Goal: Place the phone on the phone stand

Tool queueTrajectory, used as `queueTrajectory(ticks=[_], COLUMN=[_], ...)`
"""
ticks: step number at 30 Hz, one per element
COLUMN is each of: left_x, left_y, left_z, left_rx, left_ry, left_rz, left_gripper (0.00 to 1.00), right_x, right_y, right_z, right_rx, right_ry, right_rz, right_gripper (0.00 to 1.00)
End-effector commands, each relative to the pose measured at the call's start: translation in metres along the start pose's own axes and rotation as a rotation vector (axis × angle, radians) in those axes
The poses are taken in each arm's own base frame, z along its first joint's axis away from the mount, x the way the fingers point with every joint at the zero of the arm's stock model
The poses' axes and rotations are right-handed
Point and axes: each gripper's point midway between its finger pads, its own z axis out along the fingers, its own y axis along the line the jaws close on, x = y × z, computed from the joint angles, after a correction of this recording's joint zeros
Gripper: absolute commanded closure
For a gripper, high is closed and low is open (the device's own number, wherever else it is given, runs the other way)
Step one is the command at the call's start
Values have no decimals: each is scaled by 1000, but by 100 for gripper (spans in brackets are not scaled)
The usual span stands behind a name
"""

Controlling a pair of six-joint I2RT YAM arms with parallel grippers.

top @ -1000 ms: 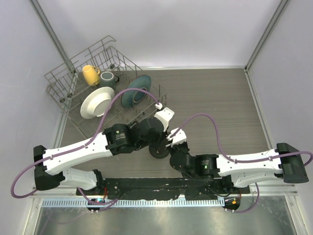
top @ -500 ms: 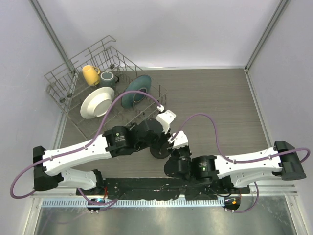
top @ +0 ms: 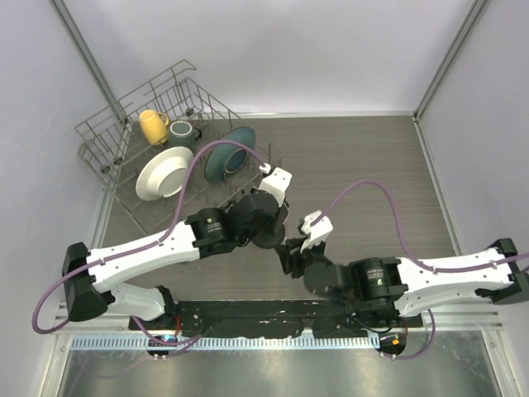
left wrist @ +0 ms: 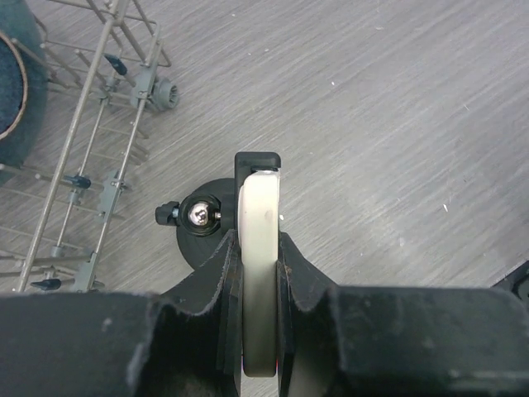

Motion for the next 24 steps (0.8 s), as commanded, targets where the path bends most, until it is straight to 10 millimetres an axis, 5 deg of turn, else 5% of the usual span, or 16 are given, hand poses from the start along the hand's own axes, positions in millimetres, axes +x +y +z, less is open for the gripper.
queueTrajectory(ticks=[1,6,10,14,16,24], left_x=[32,23,28,27,27,24], left_y=[10,-4,-5,-11,-20,-43], left_z=[-18,-47,-63,-75,-82,-106], left_rx=[66,234,311,406,483,722], left_ry=[106,78,88,73,57,-35], left_rz=[113,137,232,328,361,502], left_gripper=[100,100,100,100,100,100], right_x=[-8,6,11,20,6,16], right_y=[-38,-71,-34,-31,-32,-22], right_z=[20,39,35,34,37,45], right_rx=[-66,-132,-480,-607,-647,-825], right_ry=[50,109,116,55,-20,39], right_rz=[29,-15,-62,-71,-53,-132], right_gripper=[59,56,47,24,22,25])
